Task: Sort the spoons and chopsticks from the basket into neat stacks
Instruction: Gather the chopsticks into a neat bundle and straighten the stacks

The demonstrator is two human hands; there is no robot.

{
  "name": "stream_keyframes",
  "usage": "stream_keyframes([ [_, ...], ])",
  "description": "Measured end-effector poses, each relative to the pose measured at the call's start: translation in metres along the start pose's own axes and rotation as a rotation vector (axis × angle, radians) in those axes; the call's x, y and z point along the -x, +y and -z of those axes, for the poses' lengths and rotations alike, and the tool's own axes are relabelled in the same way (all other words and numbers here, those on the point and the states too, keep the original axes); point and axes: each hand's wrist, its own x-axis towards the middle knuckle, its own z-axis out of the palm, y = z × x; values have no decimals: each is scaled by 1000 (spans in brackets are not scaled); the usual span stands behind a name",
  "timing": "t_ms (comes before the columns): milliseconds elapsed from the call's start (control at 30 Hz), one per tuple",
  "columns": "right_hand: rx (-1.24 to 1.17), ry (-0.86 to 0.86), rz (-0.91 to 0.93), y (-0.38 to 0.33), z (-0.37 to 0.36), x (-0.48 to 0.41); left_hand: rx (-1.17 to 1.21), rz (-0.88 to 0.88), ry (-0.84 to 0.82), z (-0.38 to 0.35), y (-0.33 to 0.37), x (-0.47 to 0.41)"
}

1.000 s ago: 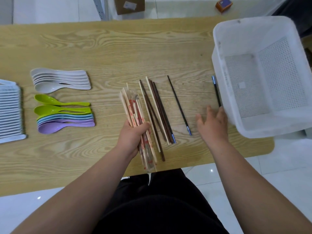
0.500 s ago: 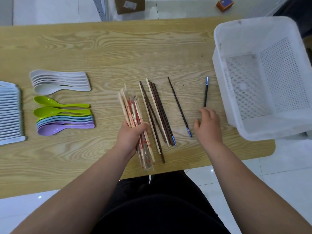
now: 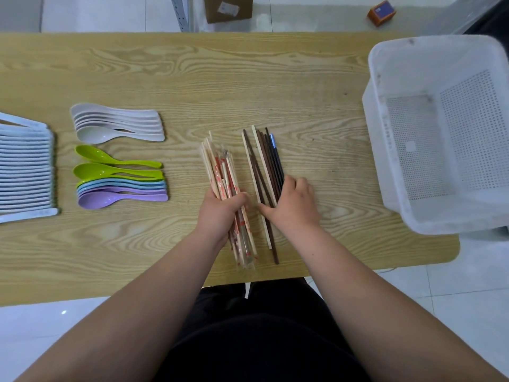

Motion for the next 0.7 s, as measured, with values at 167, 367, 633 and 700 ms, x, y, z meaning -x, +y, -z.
stream_keyframes([
  [167, -74, -44, -67, -12, 1, -3, 53, 7, 28, 13, -1, -1],
  [367, -24, -71, -100, -18, 5, -5, 77, -16, 0, 23, -5, 2],
  [633, 10, -143, -125, -27, 6, -8, 86, -20, -20, 37, -6, 8],
  [700, 43, -129, -103, -29, 4, -6, 97, -27, -24, 41, -7, 10],
])
